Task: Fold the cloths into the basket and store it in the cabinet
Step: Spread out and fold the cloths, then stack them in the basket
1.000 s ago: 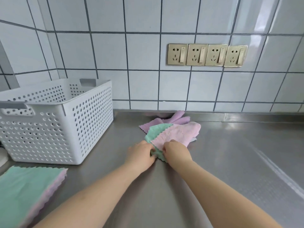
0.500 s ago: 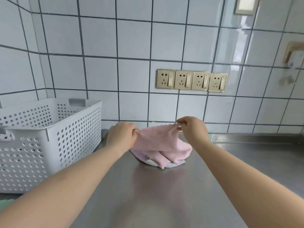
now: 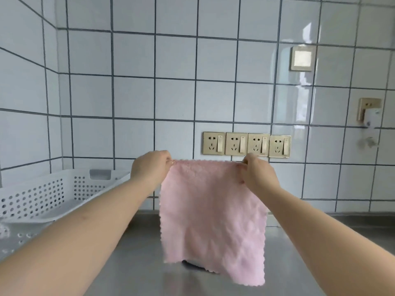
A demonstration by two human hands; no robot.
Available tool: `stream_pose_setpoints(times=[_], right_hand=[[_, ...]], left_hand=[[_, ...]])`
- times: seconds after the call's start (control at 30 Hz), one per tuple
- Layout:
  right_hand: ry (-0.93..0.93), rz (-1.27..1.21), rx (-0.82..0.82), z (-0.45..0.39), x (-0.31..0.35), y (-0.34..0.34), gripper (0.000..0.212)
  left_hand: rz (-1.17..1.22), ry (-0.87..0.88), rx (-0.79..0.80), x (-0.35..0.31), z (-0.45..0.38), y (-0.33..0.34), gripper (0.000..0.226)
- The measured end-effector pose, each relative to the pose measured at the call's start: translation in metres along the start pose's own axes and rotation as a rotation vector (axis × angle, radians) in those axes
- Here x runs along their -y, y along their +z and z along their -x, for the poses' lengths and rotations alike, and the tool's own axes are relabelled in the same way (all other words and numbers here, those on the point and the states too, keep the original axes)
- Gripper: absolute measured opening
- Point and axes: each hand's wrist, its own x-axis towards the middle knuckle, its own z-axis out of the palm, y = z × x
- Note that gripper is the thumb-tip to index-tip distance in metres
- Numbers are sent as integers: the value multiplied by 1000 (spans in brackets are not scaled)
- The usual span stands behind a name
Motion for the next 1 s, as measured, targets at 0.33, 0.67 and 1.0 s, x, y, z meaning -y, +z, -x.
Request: stream_pose_setpoints(times=[0.33, 0.67, 1.0], right_hand=[[-120, 27, 37, -1, 13, -15, 17], [-181, 313, 355, 119, -10, -26, 17], [-295, 340, 633, 254, -55, -20, 24]], left_hand=[[386, -142, -82, 3, -2, -26, 17], [287, -22, 98, 49, 140, -37, 10], [197, 177, 267, 64, 292, -47, 7]])
